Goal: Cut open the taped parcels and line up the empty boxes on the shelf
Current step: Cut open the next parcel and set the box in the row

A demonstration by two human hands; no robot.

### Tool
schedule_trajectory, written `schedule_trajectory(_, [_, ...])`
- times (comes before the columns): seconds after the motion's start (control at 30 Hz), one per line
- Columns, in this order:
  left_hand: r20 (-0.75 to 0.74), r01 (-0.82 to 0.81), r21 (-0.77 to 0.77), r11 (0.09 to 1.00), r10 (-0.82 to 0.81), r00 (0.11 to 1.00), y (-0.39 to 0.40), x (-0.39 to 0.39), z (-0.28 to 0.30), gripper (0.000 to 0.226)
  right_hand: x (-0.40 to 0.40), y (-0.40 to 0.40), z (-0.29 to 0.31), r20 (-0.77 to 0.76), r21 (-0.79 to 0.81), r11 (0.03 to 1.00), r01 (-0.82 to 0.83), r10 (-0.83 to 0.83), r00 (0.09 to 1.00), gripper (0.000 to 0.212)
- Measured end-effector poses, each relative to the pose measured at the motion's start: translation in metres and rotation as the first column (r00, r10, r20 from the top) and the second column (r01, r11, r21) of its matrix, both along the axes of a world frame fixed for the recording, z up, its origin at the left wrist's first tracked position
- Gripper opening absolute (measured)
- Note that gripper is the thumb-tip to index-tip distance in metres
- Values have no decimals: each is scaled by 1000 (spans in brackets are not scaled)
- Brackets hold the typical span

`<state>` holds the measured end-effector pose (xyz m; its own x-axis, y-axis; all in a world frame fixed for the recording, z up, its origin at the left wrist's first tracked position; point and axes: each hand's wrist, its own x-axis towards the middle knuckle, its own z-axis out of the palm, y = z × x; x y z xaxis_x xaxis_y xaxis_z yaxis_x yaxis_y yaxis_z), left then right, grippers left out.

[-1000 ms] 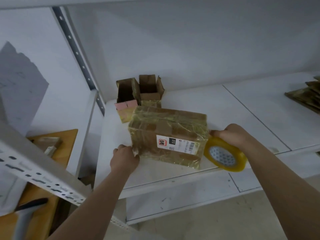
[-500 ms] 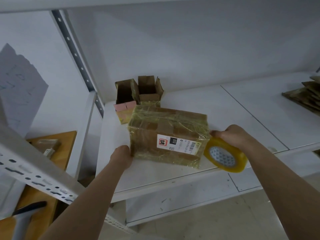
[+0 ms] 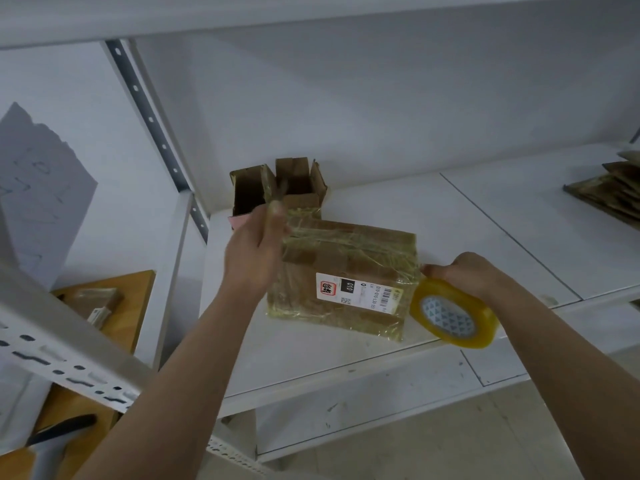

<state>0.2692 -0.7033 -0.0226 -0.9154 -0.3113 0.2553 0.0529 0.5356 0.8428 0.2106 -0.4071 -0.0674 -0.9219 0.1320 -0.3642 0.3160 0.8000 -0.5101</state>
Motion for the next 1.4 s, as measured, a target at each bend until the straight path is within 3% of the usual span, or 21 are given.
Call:
schedule_trajectory(0.07, [32, 160, 149, 976, -167, 985, 22, -7, 11, 49, 1, 0, 0, 4, -5, 1000, -5, 5, 1000, 56])
schedule_trajectory(0.2, [106, 448, 20, 894, -448, 888, 69, -23, 23, 24, 1, 7, 4, 76, -79, 997, 7, -1, 997, 66])
schedule_trajectory(0.33, [199, 571, 140, 809, -588, 784, 109, -47, 14, 21, 1, 26, 2, 152, -214, 977, 10, 23, 988, 77])
schedule_trajectory(0.47, [243, 606, 54, 793, -600, 763, 135, -67, -4, 23, 6, 30, 5, 138, -296, 955, -27, 71, 988, 38])
schedule_trajectory(0.53, [266, 602, -14, 799, -577, 772, 137, -73, -16, 33, 6, 32, 5, 132, -302, 953, -32, 75, 988, 31])
schedule_trajectory(0.7, [203, 537, -140, 832, -506, 838, 132, -73, -34, 39, 4, 32, 6, 119, -250, 968, -14, 45, 992, 53])
schedule_trajectory(0.83, [165, 528, -199, 826, -503, 848, 130, -72, -37, 40, 4, 29, 12, 77, -163, 982, -99, 113, 991, 33])
schedule_trajectory(1.0, [145, 542, -240, 805, -522, 840, 129, -70, -41, 41, 5, 37, 21, 135, 23, 982, -186, 182, 974, 42])
schedule_trajectory(1.17, [194, 576, -198, 793, -545, 816, 130, -69, -40, 40, 9, 45, 24, 131, -29, 979, -201, 203, 970, 36])
schedule_trajectory(1.23, [269, 632, -242, 736, -575, 773, 130, -66, -31, 39, 9, 48, 23, 105, -69, 982, -176, 183, 977, 29])
schedule_trajectory(1.27, [318, 653, -357, 668, -571, 757, 131, -66, -26, 37, 10, 48, 22, 94, -79, 982, -174, 181, 979, 28])
schedule_trajectory(1.33, [412, 635, -617, 464, -496, 764, 139, -65, -14, 33, 13, 49, 22, 78, -87, 982, -166, 173, 982, 29])
schedule_trajectory(1.4, [465, 592, -743, 313, -394, 793, 153, -67, -5, 29, 13, 48, 21, 48, -122, 983, -140, 146, 988, 28])
